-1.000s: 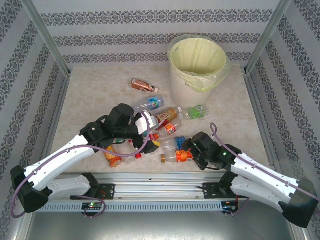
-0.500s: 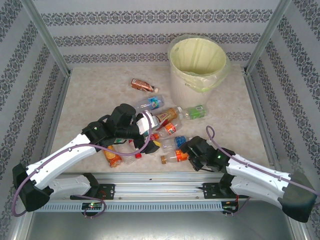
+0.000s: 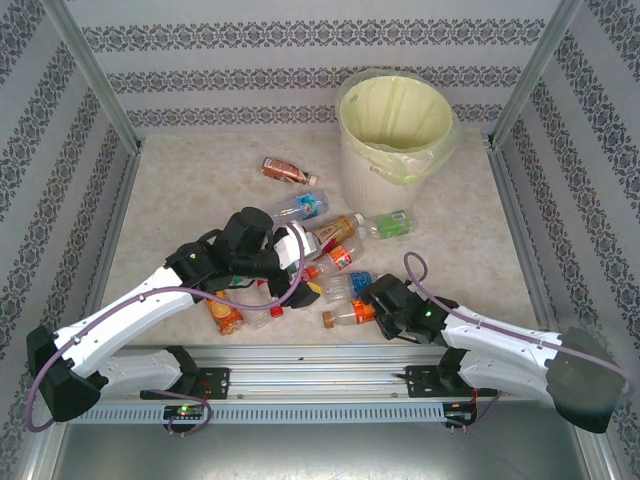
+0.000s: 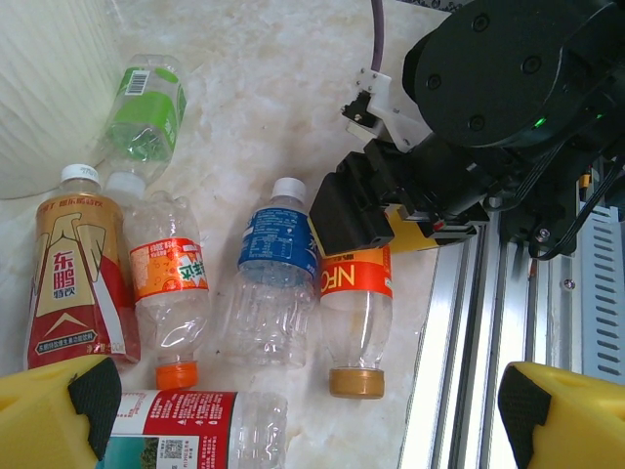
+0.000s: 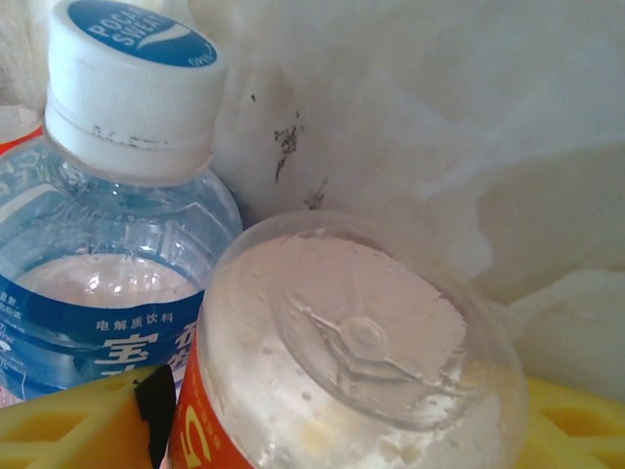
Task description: Put the plastic bottles in the bin
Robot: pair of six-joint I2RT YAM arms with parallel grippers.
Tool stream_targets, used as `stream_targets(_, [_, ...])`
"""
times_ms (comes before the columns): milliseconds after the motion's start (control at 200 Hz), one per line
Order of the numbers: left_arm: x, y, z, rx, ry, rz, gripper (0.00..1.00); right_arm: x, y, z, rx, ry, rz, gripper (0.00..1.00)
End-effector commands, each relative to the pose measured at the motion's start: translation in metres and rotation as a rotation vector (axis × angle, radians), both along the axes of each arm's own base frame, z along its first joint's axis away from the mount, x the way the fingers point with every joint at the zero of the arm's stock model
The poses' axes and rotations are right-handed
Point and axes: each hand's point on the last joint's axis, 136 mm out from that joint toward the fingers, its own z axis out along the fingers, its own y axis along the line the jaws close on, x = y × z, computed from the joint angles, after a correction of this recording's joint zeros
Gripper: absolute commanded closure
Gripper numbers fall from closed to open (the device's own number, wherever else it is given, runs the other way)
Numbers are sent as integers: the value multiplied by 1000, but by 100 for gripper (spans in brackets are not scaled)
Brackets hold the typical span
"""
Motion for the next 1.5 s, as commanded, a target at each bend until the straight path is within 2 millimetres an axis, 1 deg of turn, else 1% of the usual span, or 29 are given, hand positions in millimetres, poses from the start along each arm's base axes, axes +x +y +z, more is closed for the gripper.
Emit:
stream_targets(0, [-3,-7,1,-23,-1,-21,0,7,-4,-4,-17,-27,-34,25])
stream_targets(90, [-4,-7,1,-23,0,-22,0,13,0,-3,-4,-48,-47,28])
stream_targets(100, [-4,-7,1,-23,1,-23,0,10,-5,-10,-18,-37,-49,28])
stream_targets(130, [-3,-7,1,-23,0,-22,0,10,-7,-13,-23,-37,-52,29])
stream_targets(270, [-3,-7,0,-21,1,-21,0,15,-11,-12,-39,-56,-61,32])
stream_targets(355, [-3,-7,0,-22,1,-22,0,18,-17,-11,-56,-70,-76,35])
stream_targets(515, [-1,-8,0,-31,3,-12,0,23,-41,-7,-111,-92,-110,40])
stream_targets(615, [0,-10,1,-43,7,-1,0,28,-62,1,-182,-116,-124,41])
stream_targets(674, [2,-11,2,-49,14,9,0,28,-79,5,-242,-129,-127,41])
stream_targets(684, [2,-11,2,-51,15,10,0,33,-78,13,-238,-148,-131,41])
stream_targets(704, [2,-12,2,-54,16,11,0,35,-82,19,-253,-158,-134,41])
stream_targets(889, [6,-14,4,-82,27,34,0,46,-119,59,-407,-248,-145,42])
stream_targets(989, [8,-15,6,-98,25,47,0,51,-131,80,-467,-300,-144,42])
stream_targets(1109, [10,-15,8,-110,20,65,0,61,-147,116,-591,-371,-131,43])
stream_targets(1194, [13,-13,13,-125,4,85,0,71,-155,152,-701,-449,-105,43])
stream_targets(1349, [21,-5,21,-157,-59,146,0,92,-158,224,-855,-613,-63,44])
stream_targets(1494, [26,4,45,-259,-134,204,0,107,-156,281,-980,-727,-32,45])
